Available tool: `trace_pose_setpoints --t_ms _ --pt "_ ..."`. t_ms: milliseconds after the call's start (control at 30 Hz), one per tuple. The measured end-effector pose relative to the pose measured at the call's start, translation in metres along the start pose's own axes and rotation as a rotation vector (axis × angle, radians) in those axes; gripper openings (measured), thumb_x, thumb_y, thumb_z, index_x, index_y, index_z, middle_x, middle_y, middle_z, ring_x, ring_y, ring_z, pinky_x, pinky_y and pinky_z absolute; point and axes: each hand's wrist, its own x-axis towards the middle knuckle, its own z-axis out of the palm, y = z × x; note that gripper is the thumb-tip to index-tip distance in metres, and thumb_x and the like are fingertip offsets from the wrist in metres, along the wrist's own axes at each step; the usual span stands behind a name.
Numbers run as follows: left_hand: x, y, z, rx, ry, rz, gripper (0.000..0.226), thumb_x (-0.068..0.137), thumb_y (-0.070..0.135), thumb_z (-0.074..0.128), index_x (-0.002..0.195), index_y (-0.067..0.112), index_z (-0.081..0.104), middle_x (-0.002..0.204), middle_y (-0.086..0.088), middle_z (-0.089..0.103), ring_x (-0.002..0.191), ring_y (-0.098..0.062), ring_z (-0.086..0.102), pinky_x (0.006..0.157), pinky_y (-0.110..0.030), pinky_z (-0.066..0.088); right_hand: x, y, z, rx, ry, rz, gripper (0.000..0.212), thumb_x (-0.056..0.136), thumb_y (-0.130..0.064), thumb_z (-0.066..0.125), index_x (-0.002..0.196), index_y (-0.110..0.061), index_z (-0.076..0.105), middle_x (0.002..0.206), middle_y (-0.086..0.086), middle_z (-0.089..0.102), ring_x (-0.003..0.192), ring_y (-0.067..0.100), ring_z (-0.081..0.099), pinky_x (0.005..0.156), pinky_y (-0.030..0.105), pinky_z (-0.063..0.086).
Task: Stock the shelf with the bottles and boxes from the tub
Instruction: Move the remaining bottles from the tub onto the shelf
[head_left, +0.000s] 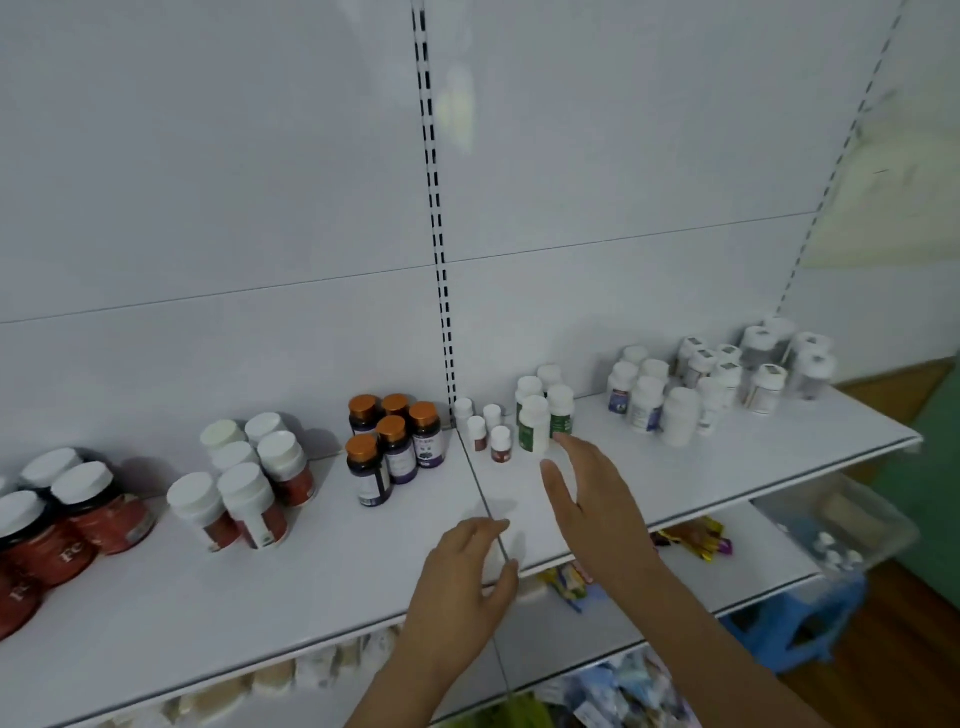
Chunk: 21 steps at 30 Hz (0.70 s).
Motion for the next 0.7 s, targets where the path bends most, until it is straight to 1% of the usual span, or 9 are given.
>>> trace_pose_setpoints --t_ms 133,233,300,333,400,467,567,633,700 --pt "-0.014 0.027 -0.006 -0.014 -0.040 0.101 0.043 0.096 0.043 0.051 0.138 0.036 0.047 0.135 0.020 0.045 0.124 0.002 0.042 0.104 -0.014 0.033 -0.024 -0.003 -0.048 -0.037 0.011 -0.008 0.062 0.097 -0.053 0.033 0.150 -0.021 0.035 0.152 -0.005 0.039 0.139 0.009 0.033 0.108 0.013 0.016" --pt "-0.021 0.056 0.002 -0.026 -0.110 0.194 0.043 0.095 0.045 0.049 0.137 0.032 0.050 0.133 0.017 0.048 0.120 -0.002 0.046 0.100 -0.018 0.039 -0.051 0.008 -0.092 -0.052 0.046 0.033 0.058 0.100 -0.052 0.037 0.150 -0.024 0.035 0.152 -0.008 0.038 0.139 0.007 0.034 0.108 0.013 0.023" --pt "-0.024 0.077 0.012 -0.035 -0.135 0.240 0.047 0.093 0.050 0.045 0.133 0.029 0.054 0.130 0.014 0.052 0.116 -0.004 0.050 0.097 -0.020 0.042 -0.068 0.019 -0.120 -0.064 0.066 0.065 0.057 0.101 -0.052 0.037 0.150 -0.023 0.036 0.151 -0.009 0.039 0.137 0.006 0.035 0.103 0.008 0.026" --pt "-0.026 0.088 0.017 -0.030 -0.141 0.258 0.050 0.092 0.053 0.042 0.133 0.027 0.055 0.129 0.013 0.053 0.116 -0.005 0.051 0.098 -0.022 0.044 -0.075 0.024 -0.133 -0.082 0.069 0.085 0.058 0.100 -0.053 0.037 0.150 -0.022 0.036 0.151 -0.008 0.039 0.137 0.008 0.036 0.104 0.011 0.027" --pt "-0.030 0.111 0.027 -0.026 -0.170 0.291 0.052 0.092 0.056 0.039 0.134 0.028 0.053 0.132 0.014 0.051 0.119 -0.006 0.049 0.100 -0.026 0.043 -0.090 0.032 -0.159 -0.115 0.088 0.122 0.063 0.097 -0.057 0.034 0.149 -0.021 0.038 0.149 -0.003 0.044 0.136 0.014 0.041 0.110 0.025 0.033" --pt "-0.032 0.131 0.035 -0.030 -0.191 0.330 0.048 0.094 0.053 0.042 0.135 0.029 0.051 0.133 0.015 0.048 0.122 -0.005 0.046 0.103 -0.026 0.040 -0.099 0.040 -0.183 -0.127 0.118 0.148 0.066 0.095 -0.059 0.034 0.148 -0.020 0.039 0.140 0.004 0.053 0.128 0.019 0.050 0.109 0.034 0.038" --pt "-0.030 0.159 0.049 -0.036 -0.219 0.369 0.046 0.095 0.049 0.047 0.137 0.029 0.050 0.135 0.015 0.048 0.125 -0.004 0.043 0.109 -0.029 0.036 -0.107 0.059 -0.215 -0.168 0.161 0.151 0.064 0.096 -0.056 0.036 0.148 -0.018 0.040 0.146 0.004 0.048 0.134 0.017 0.043 0.111 0.030 0.033" --pt "-0.028 0.176 0.062 -0.012 -0.238 0.390 0.047 0.096 0.048 0.049 0.139 0.029 0.048 0.137 0.014 0.046 0.127 -0.004 0.040 0.109 -0.023 0.034 -0.111 0.075 -0.236 -0.196 0.181 0.153 0.065 0.097 -0.056 0.035 0.148 -0.017 0.040 0.149 0.002 0.045 0.137 0.014 0.039 0.111 0.025 0.028" --pt "-0.024 0.195 0.080 0.006 -0.255 0.416 0.048 0.096 0.048 0.049 0.140 0.029 0.047 0.139 0.014 0.045 0.128 -0.004 0.038 0.109 -0.021 0.032 -0.116 0.095 -0.258 -0.200 0.181 0.163 0.065 0.097 -0.057 0.035 0.148 -0.017 0.039 0.149 0.001 0.044 0.135 0.013 0.041 0.109 0.024 0.029"
